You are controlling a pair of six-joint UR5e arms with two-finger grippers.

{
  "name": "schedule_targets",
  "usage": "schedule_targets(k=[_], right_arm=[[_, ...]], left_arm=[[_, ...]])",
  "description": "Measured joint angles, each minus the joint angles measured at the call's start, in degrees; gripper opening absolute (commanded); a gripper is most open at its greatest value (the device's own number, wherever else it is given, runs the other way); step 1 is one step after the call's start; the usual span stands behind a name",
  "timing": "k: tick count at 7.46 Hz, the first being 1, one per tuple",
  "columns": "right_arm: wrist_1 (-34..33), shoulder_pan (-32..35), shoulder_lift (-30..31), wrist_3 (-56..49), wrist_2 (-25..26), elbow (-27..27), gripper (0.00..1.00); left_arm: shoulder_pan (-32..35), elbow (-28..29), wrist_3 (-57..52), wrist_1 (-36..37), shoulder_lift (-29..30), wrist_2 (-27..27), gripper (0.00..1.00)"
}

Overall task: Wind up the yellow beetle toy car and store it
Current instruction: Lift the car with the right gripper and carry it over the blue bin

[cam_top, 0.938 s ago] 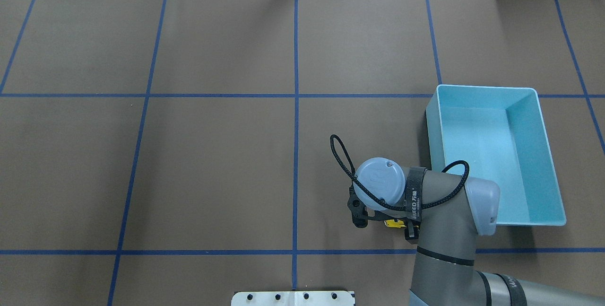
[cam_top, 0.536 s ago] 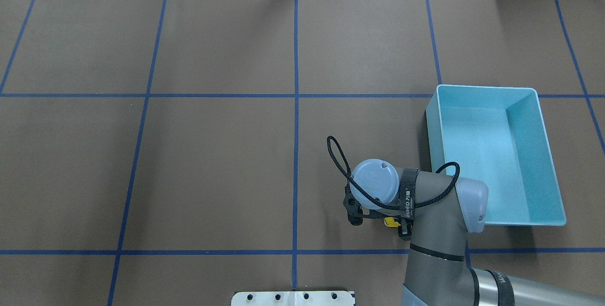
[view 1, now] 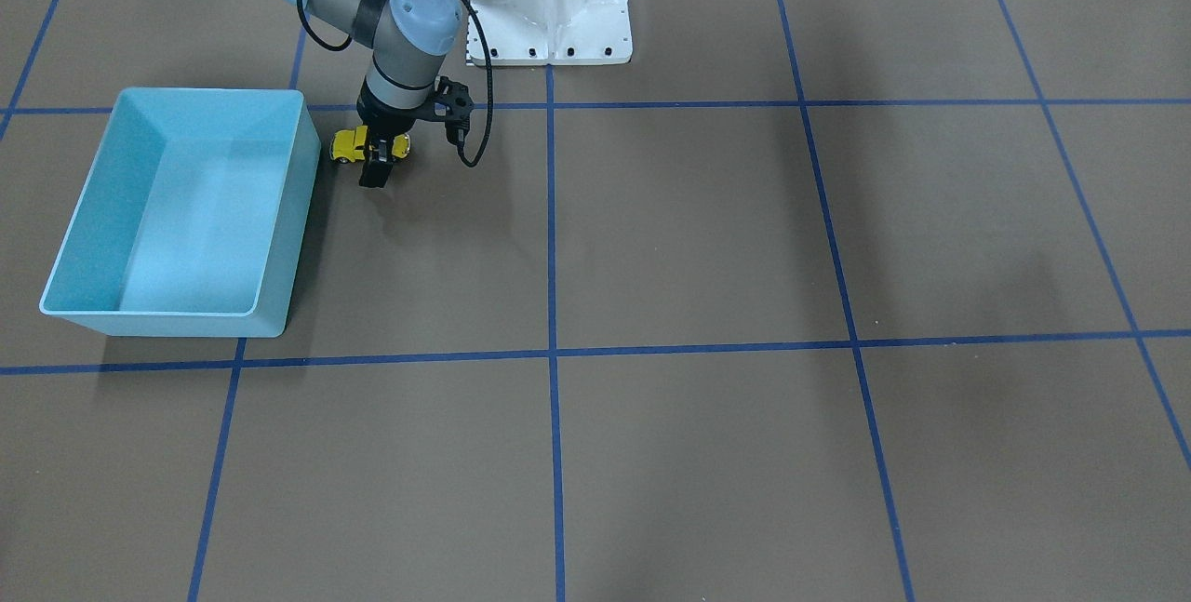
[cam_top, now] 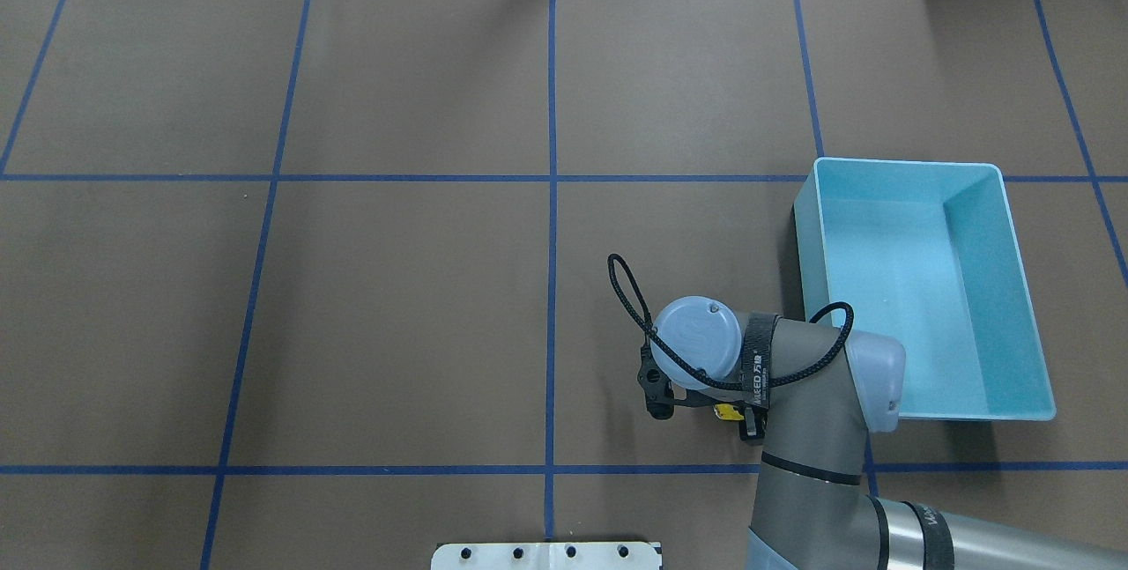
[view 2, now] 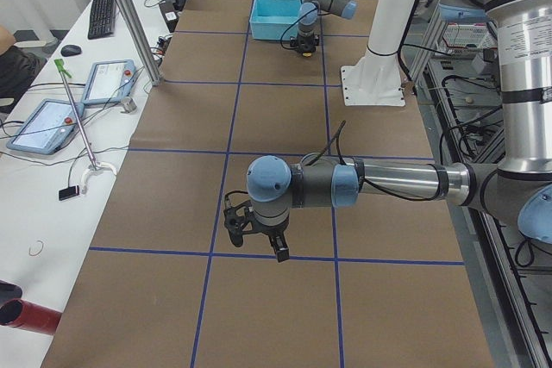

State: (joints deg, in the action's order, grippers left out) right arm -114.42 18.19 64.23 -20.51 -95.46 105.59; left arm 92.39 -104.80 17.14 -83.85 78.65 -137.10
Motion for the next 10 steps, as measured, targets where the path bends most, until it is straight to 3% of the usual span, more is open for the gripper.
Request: schedule_targets(k=[1, 3, 6, 10], right_arm=[[-1.1, 0.0, -0.1, 0.1, 0.1, 0.5, 0.17], [-6.0, 0.0, -0.4, 0.2, 1.4, 3.3, 0.04], [-12.0, 4.4, -2.9, -0.6, 2.9, 8.4, 0.04], [-12.1, 13.9, -2.1, -6.3, 2.8, 10.4, 0.05]], left_arm=[[0.0, 0.0, 0.0, 0.0, 0.0, 0.1, 1.0], [0.0, 0.0, 0.0, 0.0, 0.0, 0.2, 1.0], [0.1, 0.2, -0.1, 0.0, 0.0, 0.2, 1.0], [1.3, 1.8, -0.2, -0.2, 0.4, 2.8, 1.0]])
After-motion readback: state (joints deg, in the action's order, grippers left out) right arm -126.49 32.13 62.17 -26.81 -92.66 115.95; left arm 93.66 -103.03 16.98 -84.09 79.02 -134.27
